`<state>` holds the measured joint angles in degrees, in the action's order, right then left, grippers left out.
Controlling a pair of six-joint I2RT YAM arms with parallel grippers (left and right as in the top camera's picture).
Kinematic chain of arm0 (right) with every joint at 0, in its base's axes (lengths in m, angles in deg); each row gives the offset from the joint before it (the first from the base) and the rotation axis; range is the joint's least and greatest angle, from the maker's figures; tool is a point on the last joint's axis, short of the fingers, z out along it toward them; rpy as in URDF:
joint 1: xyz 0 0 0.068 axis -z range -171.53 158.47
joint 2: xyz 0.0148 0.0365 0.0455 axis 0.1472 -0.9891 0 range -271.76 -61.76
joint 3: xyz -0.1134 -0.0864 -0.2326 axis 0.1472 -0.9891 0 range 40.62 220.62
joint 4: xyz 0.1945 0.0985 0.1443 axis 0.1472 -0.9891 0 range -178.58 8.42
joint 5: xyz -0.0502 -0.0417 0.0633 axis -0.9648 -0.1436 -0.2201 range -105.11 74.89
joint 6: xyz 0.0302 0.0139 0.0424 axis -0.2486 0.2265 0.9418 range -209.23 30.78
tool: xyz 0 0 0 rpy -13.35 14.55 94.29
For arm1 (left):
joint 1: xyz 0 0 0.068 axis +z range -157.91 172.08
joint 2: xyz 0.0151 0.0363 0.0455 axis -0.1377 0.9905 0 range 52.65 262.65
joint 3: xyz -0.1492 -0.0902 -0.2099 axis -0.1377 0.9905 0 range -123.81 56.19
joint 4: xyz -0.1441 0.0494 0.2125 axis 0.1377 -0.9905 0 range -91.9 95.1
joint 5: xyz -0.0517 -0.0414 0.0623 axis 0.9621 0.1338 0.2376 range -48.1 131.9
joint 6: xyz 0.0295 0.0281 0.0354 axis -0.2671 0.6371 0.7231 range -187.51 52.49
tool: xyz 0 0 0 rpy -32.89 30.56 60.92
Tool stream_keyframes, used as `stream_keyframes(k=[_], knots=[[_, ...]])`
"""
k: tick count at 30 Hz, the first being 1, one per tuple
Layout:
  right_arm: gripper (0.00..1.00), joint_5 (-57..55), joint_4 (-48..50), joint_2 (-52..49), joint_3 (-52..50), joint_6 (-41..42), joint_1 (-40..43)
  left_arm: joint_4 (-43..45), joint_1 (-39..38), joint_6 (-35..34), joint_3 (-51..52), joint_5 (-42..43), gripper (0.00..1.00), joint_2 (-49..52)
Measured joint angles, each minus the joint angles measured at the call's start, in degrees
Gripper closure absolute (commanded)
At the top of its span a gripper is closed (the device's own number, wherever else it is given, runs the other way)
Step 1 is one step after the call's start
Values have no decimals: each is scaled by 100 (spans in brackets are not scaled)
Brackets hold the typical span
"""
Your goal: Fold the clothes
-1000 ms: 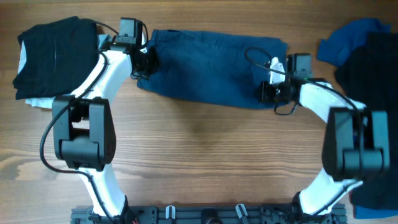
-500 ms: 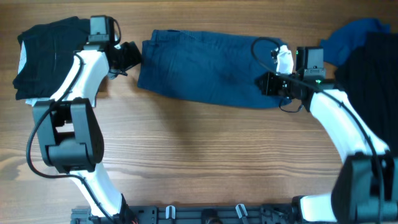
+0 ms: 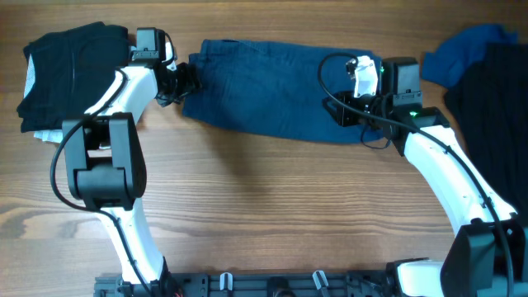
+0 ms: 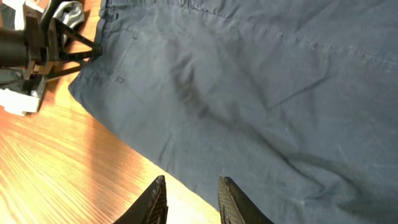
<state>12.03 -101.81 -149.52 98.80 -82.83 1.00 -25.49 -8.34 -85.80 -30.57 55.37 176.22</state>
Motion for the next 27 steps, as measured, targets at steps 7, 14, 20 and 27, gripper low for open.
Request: stream_keyframes(k=[7, 14, 20, 27], knots=[[71, -22, 13, -15, 0, 0, 0, 0, -229, 68, -44, 81, 31, 42], [85, -22, -2, -15, 0, 0, 0, -72, -433, 122, -52, 7, 85, 94], [96, -42, 68, -20, 0, 205, 0, -173, -435, 146, -52, -166, 96, 116], [96, -48, 920, -103, 0, 1021, -184, -243, -437, 149, -96, -205, 96, 101]])
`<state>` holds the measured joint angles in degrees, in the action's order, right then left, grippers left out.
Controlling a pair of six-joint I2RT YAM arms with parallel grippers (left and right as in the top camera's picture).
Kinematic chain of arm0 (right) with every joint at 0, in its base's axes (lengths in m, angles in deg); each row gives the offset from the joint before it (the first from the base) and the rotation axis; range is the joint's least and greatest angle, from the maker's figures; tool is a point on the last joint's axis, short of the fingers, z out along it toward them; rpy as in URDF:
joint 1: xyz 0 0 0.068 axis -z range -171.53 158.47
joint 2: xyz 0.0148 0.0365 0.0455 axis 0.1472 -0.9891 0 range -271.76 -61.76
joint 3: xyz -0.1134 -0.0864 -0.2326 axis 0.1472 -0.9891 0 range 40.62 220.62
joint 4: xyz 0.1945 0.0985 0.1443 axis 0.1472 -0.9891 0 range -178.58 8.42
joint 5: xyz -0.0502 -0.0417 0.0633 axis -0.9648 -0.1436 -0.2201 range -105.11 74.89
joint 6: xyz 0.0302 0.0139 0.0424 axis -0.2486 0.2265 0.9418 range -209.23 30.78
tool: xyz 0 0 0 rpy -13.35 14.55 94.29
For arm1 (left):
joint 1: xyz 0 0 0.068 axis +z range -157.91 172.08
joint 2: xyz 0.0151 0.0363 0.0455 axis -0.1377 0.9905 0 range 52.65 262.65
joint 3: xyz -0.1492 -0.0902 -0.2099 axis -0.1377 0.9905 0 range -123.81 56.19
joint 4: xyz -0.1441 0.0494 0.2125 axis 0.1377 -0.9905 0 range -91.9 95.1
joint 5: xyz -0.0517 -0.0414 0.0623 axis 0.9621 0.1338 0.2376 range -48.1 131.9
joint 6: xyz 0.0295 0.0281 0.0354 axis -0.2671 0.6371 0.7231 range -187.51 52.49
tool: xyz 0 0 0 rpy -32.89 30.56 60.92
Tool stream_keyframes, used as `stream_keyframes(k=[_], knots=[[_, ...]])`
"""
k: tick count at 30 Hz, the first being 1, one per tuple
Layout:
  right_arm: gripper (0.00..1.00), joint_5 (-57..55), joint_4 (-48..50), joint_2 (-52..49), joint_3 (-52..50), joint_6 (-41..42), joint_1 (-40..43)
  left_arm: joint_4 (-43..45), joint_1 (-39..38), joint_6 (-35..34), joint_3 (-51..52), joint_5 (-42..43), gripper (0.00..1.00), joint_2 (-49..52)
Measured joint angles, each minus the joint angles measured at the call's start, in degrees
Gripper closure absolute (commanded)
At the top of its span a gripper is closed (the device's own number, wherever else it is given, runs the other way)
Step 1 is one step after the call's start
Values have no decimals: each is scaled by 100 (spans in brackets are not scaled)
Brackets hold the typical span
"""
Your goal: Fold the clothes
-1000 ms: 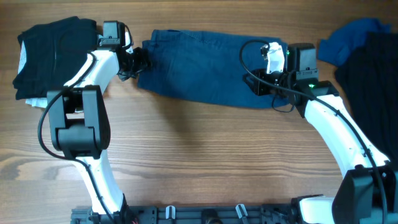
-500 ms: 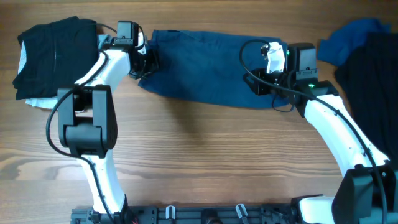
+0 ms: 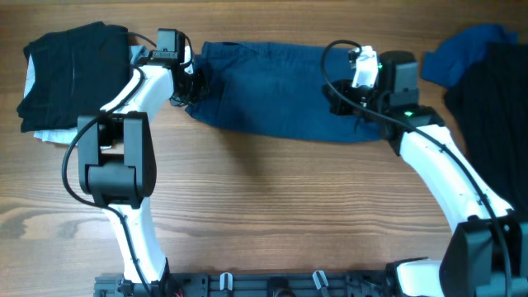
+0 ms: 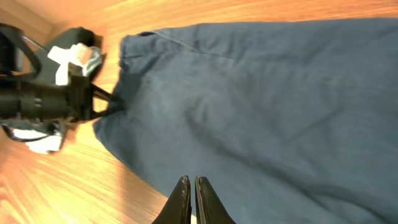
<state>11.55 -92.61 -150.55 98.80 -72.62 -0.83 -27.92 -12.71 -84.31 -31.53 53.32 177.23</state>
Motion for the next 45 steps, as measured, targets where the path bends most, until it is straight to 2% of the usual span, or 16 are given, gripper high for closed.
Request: stream_keyframes(k=[3, 7, 10, 14, 20, 26, 32, 36, 45], knots=[[96, 4, 535, -363, 2, 417, -332, -103, -9, 0, 0, -52, 95, -170], [96, 55, 1386, -1449, 0, 901, -649, -337, -9, 0, 0, -96, 94, -748], [96, 92, 1587, -2153, 0, 1285, -741, -374, -9, 0, 0, -107, 94, -1180], [95, 658, 2181, -2879, 0, 1853, -841, -396, -9, 0, 0, -39, 93, -1646], [96, 1353, 2761, -2789, 0, 2225, -831, -433, -9, 0, 0, 127, 92, -1832], [96, 1220, 2664, -1869, 22, 2826, -793, -433, -9, 0, 0, 199, 92, -1939], [96, 518, 2524, -2459, 26, 3091, -1255, -435, -9, -2, 0, 212, 92, -2111], [96, 387, 3067, -3165, 22, 3383, -1661, -452, -22, -4, 0, 498, 92, -2186], [96, 820, 3342, -3067, 26, 3609, -1519, -603, -127, -2, 0, 651, 92, -2227]])
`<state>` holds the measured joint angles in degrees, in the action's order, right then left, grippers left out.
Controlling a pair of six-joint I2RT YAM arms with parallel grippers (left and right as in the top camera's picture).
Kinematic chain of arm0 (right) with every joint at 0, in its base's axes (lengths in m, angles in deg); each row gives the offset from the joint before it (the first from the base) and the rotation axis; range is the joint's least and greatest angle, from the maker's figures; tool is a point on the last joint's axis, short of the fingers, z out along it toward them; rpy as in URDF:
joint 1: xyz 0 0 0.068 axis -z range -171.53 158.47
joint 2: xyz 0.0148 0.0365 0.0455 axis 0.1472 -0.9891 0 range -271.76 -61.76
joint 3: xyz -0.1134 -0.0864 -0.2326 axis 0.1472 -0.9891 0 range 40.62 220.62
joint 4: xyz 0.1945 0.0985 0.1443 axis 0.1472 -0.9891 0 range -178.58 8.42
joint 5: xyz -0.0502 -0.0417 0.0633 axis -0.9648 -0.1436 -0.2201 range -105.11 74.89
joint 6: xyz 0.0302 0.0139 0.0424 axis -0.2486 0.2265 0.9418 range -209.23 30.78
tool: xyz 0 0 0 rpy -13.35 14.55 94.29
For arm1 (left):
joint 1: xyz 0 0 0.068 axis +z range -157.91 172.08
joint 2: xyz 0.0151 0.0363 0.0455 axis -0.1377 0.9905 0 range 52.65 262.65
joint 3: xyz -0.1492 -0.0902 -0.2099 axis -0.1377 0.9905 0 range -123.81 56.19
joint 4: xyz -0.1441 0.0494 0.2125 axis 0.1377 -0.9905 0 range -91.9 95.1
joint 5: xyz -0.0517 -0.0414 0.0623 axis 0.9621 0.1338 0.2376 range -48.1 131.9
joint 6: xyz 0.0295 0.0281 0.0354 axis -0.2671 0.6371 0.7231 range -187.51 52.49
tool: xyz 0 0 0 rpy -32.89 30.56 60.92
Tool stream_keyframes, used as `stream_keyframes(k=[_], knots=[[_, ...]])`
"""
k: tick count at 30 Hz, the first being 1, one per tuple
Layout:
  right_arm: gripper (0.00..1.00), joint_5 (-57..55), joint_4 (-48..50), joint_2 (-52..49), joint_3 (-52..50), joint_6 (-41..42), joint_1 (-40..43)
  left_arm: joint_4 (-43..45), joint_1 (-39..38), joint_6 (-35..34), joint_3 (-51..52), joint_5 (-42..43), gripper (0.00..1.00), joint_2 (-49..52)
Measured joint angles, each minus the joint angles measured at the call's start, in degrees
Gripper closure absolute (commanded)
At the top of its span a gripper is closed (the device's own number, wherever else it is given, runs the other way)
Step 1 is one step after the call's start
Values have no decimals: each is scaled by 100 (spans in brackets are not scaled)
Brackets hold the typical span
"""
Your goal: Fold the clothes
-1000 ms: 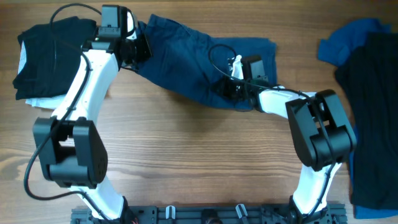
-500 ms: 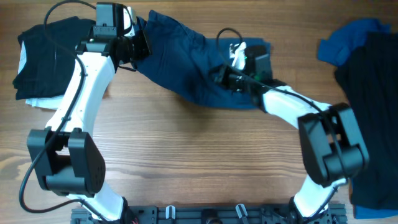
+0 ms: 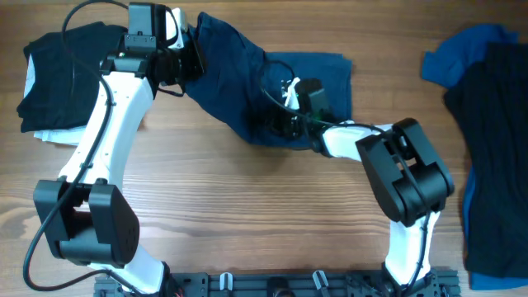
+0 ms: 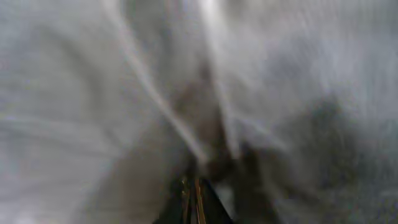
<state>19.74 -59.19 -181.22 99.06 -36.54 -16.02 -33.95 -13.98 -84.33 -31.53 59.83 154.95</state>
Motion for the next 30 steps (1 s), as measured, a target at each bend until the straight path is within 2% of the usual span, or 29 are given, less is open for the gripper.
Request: stream_keyframes(k=[7, 12, 14, 21, 25, 27, 30], knots=[[96, -800, 160, 400, 0, -299, 144, -127, 0, 0, 0, 2, 92, 0], [96, -1169, 1036, 4, 2, -400, 76, -127, 0, 0, 0, 4, 92, -9], [96, -1244, 1423, -459, 7, -398, -72, -129, -4, 0, 0, 11, 92, -55], [96, -1097, 1768, -697, 24, -407, -157, -210, -31, 0, 0, 44, 92, -262], [96, -960, 1368, -439, 444, -610, -105, -212, -31, -2, 0, 44, 91, -365], [96, -1233, 887, -238, 962, -754, -13, -212, -31, 0, 0, 44, 90, -376], [96, -1788, 778, -212, 1180, -968, 46, -214, -31, -2, 0, 44, 89, -376]])
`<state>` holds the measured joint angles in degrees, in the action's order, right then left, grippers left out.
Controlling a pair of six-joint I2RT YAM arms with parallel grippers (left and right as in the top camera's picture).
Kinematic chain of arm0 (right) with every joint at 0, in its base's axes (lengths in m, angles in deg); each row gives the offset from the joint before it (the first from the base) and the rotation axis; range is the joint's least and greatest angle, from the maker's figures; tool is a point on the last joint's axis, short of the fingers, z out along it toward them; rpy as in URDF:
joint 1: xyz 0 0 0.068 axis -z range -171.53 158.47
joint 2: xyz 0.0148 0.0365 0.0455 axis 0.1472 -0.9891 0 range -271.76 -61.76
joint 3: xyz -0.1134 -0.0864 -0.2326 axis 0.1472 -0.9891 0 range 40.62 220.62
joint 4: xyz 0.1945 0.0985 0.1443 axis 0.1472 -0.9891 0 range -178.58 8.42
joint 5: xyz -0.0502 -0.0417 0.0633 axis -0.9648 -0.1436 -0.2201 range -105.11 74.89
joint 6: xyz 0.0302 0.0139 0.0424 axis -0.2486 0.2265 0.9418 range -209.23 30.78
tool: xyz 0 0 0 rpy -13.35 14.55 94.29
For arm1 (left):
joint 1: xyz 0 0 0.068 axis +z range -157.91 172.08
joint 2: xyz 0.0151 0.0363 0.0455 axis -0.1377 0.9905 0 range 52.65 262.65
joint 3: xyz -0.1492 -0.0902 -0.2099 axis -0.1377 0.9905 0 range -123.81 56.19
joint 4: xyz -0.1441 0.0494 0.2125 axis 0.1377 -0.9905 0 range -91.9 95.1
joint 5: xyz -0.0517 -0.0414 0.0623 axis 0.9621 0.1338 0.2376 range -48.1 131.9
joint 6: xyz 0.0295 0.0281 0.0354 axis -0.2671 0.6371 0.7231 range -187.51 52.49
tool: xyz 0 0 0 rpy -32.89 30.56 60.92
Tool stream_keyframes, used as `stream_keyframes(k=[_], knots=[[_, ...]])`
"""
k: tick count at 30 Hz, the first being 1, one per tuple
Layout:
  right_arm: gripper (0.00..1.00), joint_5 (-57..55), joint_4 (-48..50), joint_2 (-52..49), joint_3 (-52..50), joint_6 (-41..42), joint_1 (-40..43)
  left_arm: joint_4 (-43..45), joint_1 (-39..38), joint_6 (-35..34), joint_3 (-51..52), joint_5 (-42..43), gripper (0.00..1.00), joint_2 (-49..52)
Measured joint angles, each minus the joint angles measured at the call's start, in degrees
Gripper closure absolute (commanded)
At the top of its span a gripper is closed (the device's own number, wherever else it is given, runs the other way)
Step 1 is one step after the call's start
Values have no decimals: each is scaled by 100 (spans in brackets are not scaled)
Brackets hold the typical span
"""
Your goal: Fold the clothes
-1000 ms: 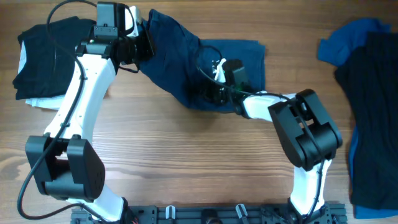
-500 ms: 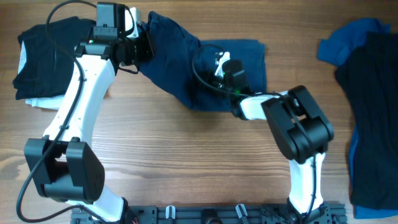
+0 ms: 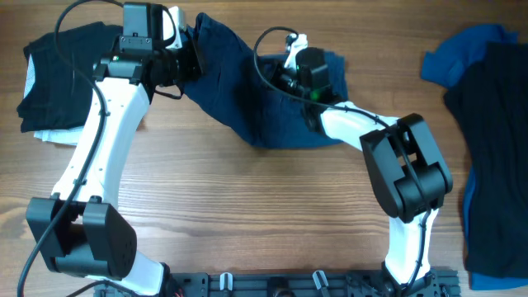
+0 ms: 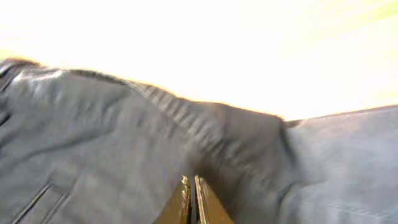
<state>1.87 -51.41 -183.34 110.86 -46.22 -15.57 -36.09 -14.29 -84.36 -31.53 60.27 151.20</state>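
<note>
A pair of dark blue jeans (image 3: pixel 247 107) lies doubled over itself at the table's back centre. My left gripper (image 3: pixel 191 59) is shut on the jeans' left end and holds it raised off the table. My right gripper (image 3: pixel 285 82) sits over the middle of the folded jeans. In the right wrist view the right gripper (image 4: pixel 191 180) has its fingers pressed together against the denim (image 4: pixel 112 143). A seamed band of the denim crosses just ahead of them. What lies between the fingertips is hidden.
A folded black garment (image 3: pixel 66 74) lies over something white at the far left. At the far right is a heap of blue and black clothes (image 3: pixel 487 91). The wooden table (image 3: pixel 247 214) runs forward to a black rail (image 3: pixel 272 285) at the near edge.
My right gripper has moved from the near edge of the folded jeans towards the back, over their middle. The left gripper still holds the raised left end, almost unmoved.
The jeans lay flat and full length, with my left gripper at their left end and my right gripper open at the right end. Then the right gripper was shut there. Later the right end lay over the left half and the left end was raised, as now.
</note>
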Motion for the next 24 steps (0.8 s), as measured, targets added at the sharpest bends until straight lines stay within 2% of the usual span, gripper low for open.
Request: stream_keyframes(k=[3, 7, 10, 17, 20, 24], knots=[[96, -227, 262, -136, 2, -98, 9, 2, 0, 2, 0, 0, 89, 0], [96, -330, 1290, -1029, 109, -131, -2, 0, -28, 2, 0, -2, 89, 0], [96, -129, 1156, -1615, 533, -96, -26, 7, -168, 2, 0, 0, 89, -2], [96, 426, 1075, -1757, 835, -249, -87, 9, -525, 2, 0, -125, 90, -22], [96, 774, 170, -1405, 850, -391, 94, 13, -662, 2, 0, -256, 90, -24], [95, 911, -2166, 116, 911, -1086, 876, 50, -769, 2, 0, -463, 92, -33]])
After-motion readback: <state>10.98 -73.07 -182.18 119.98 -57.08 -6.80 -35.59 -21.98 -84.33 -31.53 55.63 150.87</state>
